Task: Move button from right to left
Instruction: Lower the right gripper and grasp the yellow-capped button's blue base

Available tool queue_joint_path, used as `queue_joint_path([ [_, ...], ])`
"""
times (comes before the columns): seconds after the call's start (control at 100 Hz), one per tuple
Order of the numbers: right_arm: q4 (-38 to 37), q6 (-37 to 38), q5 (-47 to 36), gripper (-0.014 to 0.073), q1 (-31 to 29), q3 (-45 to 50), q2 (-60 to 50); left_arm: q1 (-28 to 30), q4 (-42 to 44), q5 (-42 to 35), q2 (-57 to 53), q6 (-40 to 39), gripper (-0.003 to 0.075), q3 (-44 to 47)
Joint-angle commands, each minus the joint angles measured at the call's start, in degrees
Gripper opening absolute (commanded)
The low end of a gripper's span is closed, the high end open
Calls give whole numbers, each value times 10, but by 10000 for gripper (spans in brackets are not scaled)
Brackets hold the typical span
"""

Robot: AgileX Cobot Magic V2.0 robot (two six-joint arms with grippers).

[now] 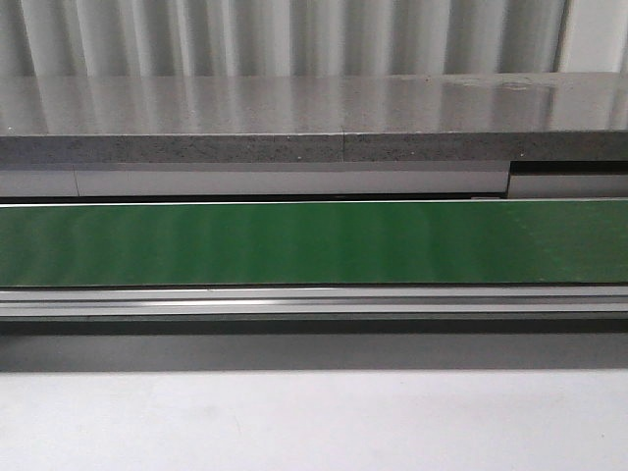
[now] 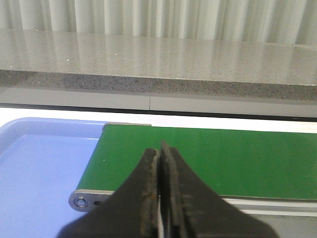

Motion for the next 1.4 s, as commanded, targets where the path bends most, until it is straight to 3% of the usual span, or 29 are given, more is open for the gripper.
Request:
queue_joint_path([
  [0.0,-1,1,-27,526,-27,-26,19,2,-4,-45,-19,0,-20,14],
  [0.34,-1,-60,-8,526,-87,-94,152,2,-4,-45,-19,0,-20,14],
  [0.57,2,-98,9,526,-91,-141,233,2,-4,-45,-19,0,-20,14],
  [1.04,2,-99,-30,514,-94,-156,318,2,-4,-45,-19,0,-20,14],
  [1.09,2,-99,-29,471,-97,-156,321,2,-4,-45,-19,0,-20,14],
  [1.26,2,-99,-30,186,-108,-156,320,2,-4,-45,-19,0,-20,14],
  [1.39,2,-99,-31,157,-110,-156,309,2,-4,-45,-19,0,-20,14],
])
